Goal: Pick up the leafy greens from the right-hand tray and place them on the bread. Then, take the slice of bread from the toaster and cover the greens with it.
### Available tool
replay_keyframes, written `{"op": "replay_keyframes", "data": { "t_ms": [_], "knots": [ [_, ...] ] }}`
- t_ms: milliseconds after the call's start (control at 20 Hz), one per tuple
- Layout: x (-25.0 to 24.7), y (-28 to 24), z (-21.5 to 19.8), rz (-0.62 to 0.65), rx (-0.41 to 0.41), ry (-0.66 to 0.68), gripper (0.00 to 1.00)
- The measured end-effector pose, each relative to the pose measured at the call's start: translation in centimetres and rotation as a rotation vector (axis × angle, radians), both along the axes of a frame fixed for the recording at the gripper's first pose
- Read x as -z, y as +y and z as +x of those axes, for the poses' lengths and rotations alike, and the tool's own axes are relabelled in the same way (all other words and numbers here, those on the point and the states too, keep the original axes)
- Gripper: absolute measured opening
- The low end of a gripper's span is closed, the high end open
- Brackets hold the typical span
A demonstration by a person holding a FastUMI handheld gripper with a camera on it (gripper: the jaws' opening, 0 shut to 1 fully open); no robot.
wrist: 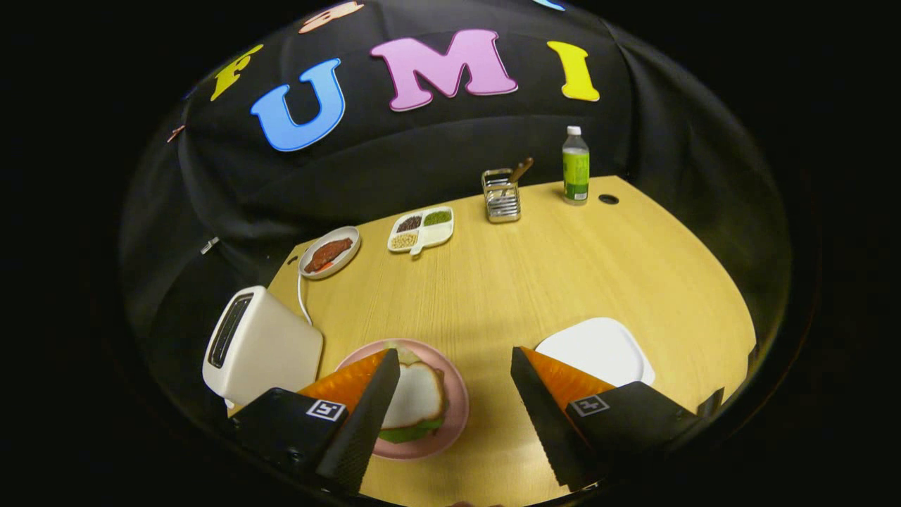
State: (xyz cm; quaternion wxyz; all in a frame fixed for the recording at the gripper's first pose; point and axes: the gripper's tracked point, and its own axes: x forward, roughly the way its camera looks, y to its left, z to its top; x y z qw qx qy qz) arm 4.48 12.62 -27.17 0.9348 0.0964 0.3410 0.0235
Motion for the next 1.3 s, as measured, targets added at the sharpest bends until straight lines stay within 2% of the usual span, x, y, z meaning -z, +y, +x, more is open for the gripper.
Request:
{"op": "replay_keyframes", "data": {
  "t_ms": [400,650,850,1000,1300],
  "knots": [
    [-13.9,-8.6,1.3,-0.137,0.067,-0.300,0.99],
    [-21.6,-12.7,0.5,-0.150,0.073,-0.457,0.99],
    [-25.9,-15.2,-0.1,-0.174,0.056,-0.556,0.99],
    [-26.4,-16.5,-1.6,-0.155,0.027,-0.561,0.99],
    [-23.7,-18.9,-3.8,-0.130,-0.002,-0.483,0.98]
  ]
}}
